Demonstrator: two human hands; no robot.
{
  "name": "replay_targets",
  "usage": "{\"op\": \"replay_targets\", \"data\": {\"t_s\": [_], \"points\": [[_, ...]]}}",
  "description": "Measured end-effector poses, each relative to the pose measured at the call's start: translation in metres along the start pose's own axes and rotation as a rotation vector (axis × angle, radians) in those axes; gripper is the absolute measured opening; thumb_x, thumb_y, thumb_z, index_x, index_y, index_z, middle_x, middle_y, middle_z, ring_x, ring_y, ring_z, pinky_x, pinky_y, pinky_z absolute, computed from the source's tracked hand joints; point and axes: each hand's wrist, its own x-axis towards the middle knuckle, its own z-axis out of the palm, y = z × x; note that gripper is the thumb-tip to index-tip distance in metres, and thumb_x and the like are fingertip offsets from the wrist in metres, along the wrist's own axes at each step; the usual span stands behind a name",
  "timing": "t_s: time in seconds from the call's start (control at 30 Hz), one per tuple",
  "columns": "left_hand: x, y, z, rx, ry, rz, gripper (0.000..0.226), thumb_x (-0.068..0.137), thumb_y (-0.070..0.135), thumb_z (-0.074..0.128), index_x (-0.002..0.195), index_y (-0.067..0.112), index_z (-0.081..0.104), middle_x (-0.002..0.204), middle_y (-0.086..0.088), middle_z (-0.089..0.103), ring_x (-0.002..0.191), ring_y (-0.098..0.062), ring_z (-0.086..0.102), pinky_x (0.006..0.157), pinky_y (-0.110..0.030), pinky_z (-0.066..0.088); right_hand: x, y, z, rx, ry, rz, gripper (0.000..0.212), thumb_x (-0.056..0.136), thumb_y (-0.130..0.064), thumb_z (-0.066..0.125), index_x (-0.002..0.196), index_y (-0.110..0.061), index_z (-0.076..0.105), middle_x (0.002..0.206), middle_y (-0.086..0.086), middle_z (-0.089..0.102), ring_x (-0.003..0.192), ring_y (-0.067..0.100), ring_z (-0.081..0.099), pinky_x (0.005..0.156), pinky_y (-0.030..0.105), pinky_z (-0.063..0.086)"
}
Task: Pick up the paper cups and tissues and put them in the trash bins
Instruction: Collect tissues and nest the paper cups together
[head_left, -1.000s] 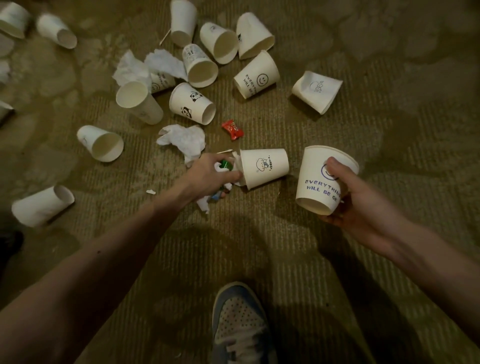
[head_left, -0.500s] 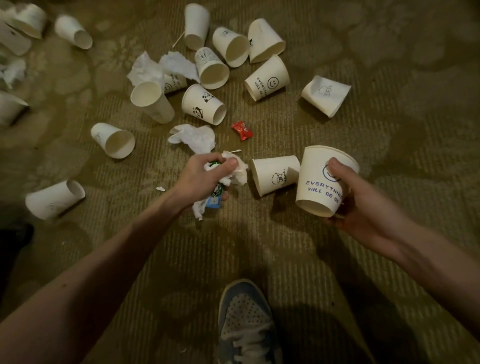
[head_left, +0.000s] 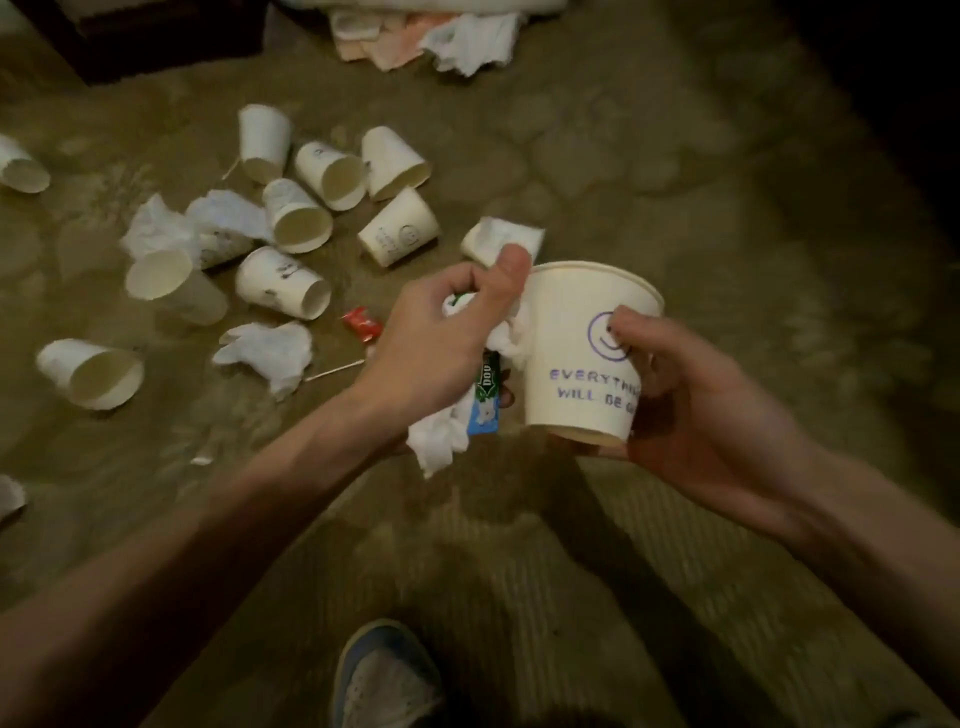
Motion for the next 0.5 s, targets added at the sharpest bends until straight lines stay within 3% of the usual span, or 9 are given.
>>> {"op": "replay_targets", "data": {"t_s": [0.13, 0.2, 0.23, 0.3, 0.37, 0.47, 0.5], "points": [[0.017, 0.056, 0.065, 0.02, -0.085, 0.112, 0.069, 0.069, 0.084, 0.037, 0.093, 0.025, 0.063, 0.083, 0.019, 0.068, 0.08, 0.004, 0.065, 0.07, -0.025, 0.045, -0.047, -0.036, -0.039, -0.085, 0.138, -0.106, 0.068, 0.069, -0.039, 0.06, 0.129, -0.006, 0.058, 0.119, 0.023, 0.066, 0.115, 0.039, 0.06, 0.098, 0.053, 0.047], [0.023, 0.093, 0.101, 0.019, -0.164, 0.219, 0.07, 0.072, 0.082, 0.036, 0.097, 0.023, 0.066, 0.088, 0.02, 0.069, 0.08, 0.008, 0.064, 0.066, -0.017, 0.045, -0.079, -0.059, -0.061, -0.047, 0.209, -0.186, 0.077, 0.068, -0.041, 0.061, 0.133, -0.001, 0.052, 0.125, 0.036, 0.053, 0.111, 0.04, 0.062, 0.09, 0.05, 0.054], [0.026, 0.111, 0.12, 0.014, -0.203, 0.294, 0.069, 0.077, 0.08, 0.037, 0.094, 0.021, 0.067, 0.086, 0.018, 0.07, 0.077, 0.007, 0.065, 0.062, -0.012, 0.046, -0.097, -0.071, -0.073, -0.041, 0.23, -0.243, 0.07, 0.069, -0.042, 0.062, 0.128, -0.005, 0.058, 0.123, 0.037, 0.052, 0.106, 0.038, 0.066, 0.084, 0.047, 0.058], [0.025, 0.15, 0.16, -0.004, -0.285, 0.438, 0.06, 0.087, 0.073, 0.04, 0.083, 0.018, 0.064, 0.073, 0.016, 0.068, 0.065, 0.007, 0.061, 0.057, -0.007, 0.044, -0.137, -0.093, -0.097, -0.082, 0.252, -0.362, 0.038, 0.073, -0.047, 0.064, 0.099, -0.021, 0.076, 0.105, 0.023, 0.07, 0.091, 0.026, 0.073, 0.069, 0.034, 0.061], [0.02, 0.188, 0.201, -0.028, -0.368, 0.539, 0.052, 0.087, 0.069, 0.043, 0.076, 0.021, 0.059, 0.064, 0.02, 0.062, 0.059, 0.009, 0.057, 0.053, -0.005, 0.041, -0.18, -0.115, -0.123, -0.128, 0.303, -0.466, 0.033, 0.069, -0.051, 0.064, 0.086, -0.027, 0.079, 0.096, 0.007, 0.076, 0.086, 0.018, 0.074, 0.065, 0.026, 0.058], [0.006, 0.245, 0.263, -0.051, -0.525, 0.673, 0.045, 0.087, 0.066, 0.048, 0.078, 0.023, 0.058, 0.065, 0.022, 0.064, 0.062, 0.008, 0.062, 0.051, -0.007, 0.043, -0.248, -0.136, -0.166, -0.299, 0.483, -0.535, 0.045, 0.074, -0.059, 0.063, 0.099, -0.023, 0.075, 0.104, 0.005, 0.074, 0.096, 0.025, 0.071, 0.082, 0.049, 0.057], [-0.001, 0.263, 0.284, -0.063, -0.58, 0.722, 0.042, 0.088, 0.064, 0.05, 0.078, 0.024, 0.057, 0.067, 0.022, 0.065, 0.063, 0.006, 0.064, 0.05, -0.008, 0.044, -0.273, -0.14, -0.178, -0.349, 0.535, -0.548, 0.048, 0.076, -0.062, 0.066, 0.1, -0.021, 0.074, 0.101, 0.004, 0.074, 0.088, 0.024, 0.069, 0.079, 0.048, 0.054]]}}
